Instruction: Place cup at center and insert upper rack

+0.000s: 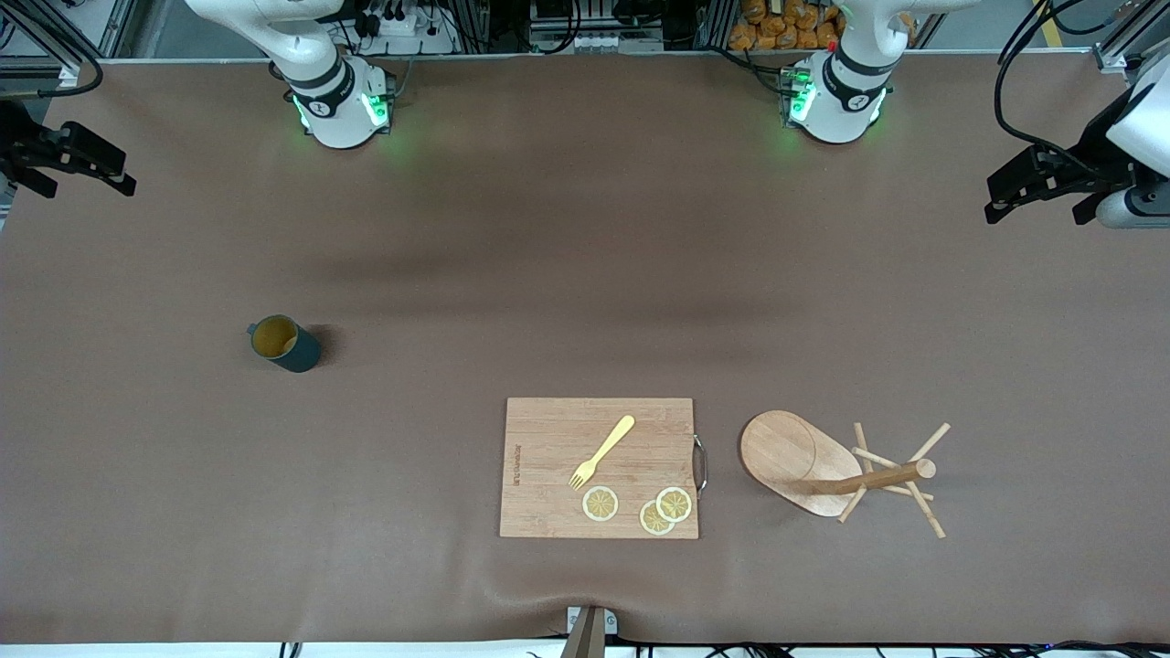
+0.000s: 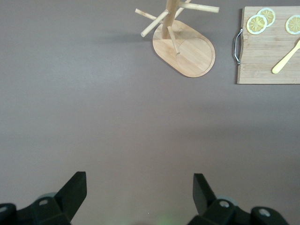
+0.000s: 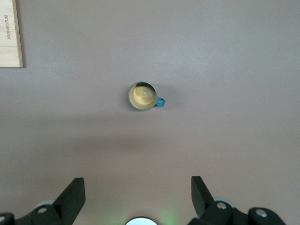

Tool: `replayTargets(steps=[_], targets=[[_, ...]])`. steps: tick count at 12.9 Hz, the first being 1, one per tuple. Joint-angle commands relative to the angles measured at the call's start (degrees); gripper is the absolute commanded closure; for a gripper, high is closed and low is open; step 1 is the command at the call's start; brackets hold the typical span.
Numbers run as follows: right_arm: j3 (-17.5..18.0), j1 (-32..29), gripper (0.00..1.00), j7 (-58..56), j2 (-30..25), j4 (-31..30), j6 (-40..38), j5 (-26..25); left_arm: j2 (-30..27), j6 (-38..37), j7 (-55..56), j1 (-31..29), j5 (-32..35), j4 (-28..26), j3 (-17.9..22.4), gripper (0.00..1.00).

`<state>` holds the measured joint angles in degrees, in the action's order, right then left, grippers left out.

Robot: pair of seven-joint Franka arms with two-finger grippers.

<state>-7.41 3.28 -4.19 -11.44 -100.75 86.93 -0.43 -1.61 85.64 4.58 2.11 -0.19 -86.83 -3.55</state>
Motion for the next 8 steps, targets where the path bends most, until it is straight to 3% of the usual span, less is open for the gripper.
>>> replayTargets(steps=[1,8], targets=[[0.91,-0.82,0.0,-0.38,-1.56,-1.2,-0.45,-0.1,0.03,-1.09,0.78,-0.61,0.72,2.0,-0.14,0.0],[1.26,0.15,0.0,0.67,-0.86,-0.85,0.51,1.3,0.03,-1.27,0.61,-0.79,0.63,2.01,0.12,0.0]])
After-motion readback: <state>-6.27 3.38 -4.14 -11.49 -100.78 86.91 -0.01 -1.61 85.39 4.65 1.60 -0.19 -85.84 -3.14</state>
